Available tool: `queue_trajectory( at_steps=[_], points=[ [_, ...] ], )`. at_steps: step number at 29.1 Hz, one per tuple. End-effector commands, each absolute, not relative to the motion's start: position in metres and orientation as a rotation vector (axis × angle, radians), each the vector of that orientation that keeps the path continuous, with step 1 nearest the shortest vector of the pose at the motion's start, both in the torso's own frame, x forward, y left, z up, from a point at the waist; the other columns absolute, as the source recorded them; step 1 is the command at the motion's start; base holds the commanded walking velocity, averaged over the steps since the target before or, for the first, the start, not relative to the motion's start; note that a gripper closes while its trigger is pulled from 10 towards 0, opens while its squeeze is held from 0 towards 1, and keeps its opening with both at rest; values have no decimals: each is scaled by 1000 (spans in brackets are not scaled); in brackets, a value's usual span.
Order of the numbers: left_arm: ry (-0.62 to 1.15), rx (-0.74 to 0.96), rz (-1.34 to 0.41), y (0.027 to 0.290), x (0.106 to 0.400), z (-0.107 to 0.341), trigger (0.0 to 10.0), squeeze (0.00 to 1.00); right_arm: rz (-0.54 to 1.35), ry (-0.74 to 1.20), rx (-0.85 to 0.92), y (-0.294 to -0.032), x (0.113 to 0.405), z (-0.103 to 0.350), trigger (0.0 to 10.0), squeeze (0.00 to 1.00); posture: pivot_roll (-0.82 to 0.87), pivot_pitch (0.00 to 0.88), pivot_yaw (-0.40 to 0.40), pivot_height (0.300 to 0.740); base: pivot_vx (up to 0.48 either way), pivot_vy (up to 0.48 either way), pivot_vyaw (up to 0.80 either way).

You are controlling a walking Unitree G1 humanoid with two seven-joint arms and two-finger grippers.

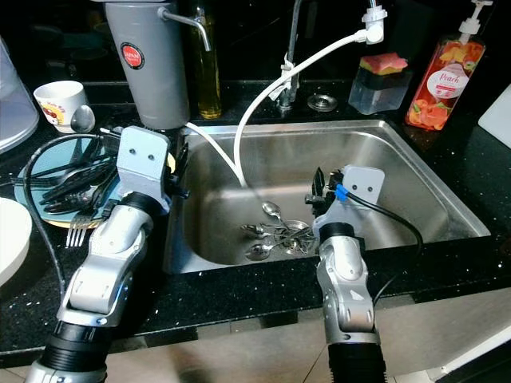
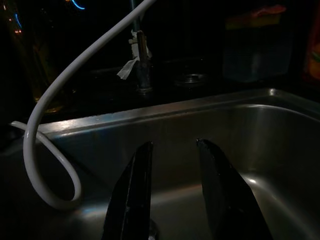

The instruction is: Kitchen organization

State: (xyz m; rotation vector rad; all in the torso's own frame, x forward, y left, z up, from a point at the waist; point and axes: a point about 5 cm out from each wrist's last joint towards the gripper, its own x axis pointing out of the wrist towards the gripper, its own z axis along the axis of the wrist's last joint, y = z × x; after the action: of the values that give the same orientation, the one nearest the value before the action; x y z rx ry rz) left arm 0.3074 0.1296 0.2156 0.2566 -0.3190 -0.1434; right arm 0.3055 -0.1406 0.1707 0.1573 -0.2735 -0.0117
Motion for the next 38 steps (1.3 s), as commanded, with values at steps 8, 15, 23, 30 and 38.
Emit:
queue_trajectory(
  at_steps=[8, 15, 23, 30, 38],
  points=[
    [-307, 233, -152, 124, 304, 212, 10000, 0, 6, -252, 126, -137, 304, 168, 10000, 0, 197, 24, -46, 740, 0, 0, 0],
    [-305, 235, -151, 123, 303, 212, 10000, 0, 12, -250, 114, -137, 304, 168, 10000, 0, 194, 28, -52, 740, 0, 0, 0],
    [-306, 231, -152, 121, 304, 212, 10000, 0, 19, -238, 111, -138, 304, 166, 10000, 0, 194, 30, -55, 740, 0, 0, 555],
    [-304, 232, -152, 121, 304, 212, 10000, 0, 23, -239, 115, -138, 305, 166, 10000, 0, 194, 28, -55, 740, 0, 0, 800],
    [-304, 234, -154, 120, 305, 212, 10000, 0, 23, -238, 116, -137, 305, 167, 10000, 0, 196, 20, -53, 740, 0, 0, 800]
  ],
)
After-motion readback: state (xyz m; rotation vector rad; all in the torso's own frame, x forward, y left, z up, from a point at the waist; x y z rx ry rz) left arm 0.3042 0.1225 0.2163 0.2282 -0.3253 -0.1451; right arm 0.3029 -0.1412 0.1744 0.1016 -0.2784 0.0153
